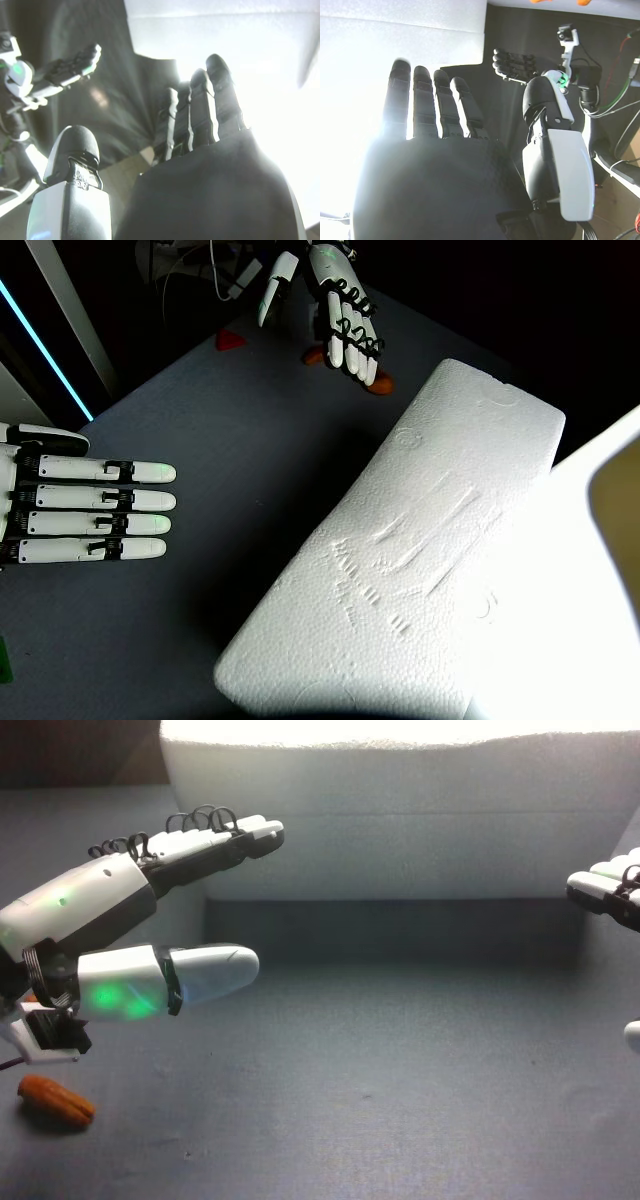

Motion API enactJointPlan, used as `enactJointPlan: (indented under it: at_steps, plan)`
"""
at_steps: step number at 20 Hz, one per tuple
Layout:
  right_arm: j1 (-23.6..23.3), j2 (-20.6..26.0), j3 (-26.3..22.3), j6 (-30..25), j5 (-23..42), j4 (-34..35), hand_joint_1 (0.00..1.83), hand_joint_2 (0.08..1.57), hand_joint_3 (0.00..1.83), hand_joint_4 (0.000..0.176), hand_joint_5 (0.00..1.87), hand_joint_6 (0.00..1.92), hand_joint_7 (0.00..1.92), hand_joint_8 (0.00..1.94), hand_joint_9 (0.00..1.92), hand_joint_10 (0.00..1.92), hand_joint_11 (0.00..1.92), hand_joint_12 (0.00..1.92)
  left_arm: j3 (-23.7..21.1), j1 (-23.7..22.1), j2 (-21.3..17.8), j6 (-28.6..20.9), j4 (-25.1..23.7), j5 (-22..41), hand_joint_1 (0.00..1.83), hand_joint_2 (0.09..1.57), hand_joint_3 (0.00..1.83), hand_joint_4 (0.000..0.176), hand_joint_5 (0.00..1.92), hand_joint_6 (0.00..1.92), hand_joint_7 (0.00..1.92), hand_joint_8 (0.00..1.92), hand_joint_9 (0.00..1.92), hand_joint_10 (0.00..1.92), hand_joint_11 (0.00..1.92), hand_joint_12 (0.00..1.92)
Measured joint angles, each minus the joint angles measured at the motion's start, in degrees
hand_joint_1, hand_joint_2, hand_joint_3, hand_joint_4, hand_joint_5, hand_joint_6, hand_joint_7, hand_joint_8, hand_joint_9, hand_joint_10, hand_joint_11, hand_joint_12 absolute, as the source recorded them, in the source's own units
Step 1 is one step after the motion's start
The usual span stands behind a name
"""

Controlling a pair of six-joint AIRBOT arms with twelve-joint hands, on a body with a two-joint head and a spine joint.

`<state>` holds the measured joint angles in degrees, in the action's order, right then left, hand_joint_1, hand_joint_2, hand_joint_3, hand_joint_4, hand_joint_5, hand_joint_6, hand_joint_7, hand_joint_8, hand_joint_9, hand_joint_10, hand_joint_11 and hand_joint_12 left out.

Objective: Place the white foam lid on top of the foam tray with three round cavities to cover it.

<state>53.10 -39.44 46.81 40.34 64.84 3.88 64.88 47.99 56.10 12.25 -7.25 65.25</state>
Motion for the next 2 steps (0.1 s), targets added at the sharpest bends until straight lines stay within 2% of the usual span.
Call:
enactJointPlan:
  at_steps: [1,2]
  plan:
    - [0.00,0.00,0.00,-0.02,0.55,-0.31,0.29,1.28,0.00,0.058,0.00,0.00,0.00,0.00,0.00,0.00,0.03,0.02,0.00,-0.35,0.00,-0.04,-0.85,-0.04,0.33,1.25,0.00,0.000,0.15,0.00,0.11,0.00,0.14,0.01,0.00,0.74]
    - [0.00,0.02,-0.02,-0.02,0.81,-0.44,0.27,1.29,0.01,0.026,0.00,0.00,0.00,0.00,0.00,0.00,0.04,0.03,-0.02,-0.50,0.00,-0.09,-1.16,0.02,0.32,1.25,0.00,0.000,0.14,0.00,0.08,0.00,0.11,0.01,0.00,0.65]
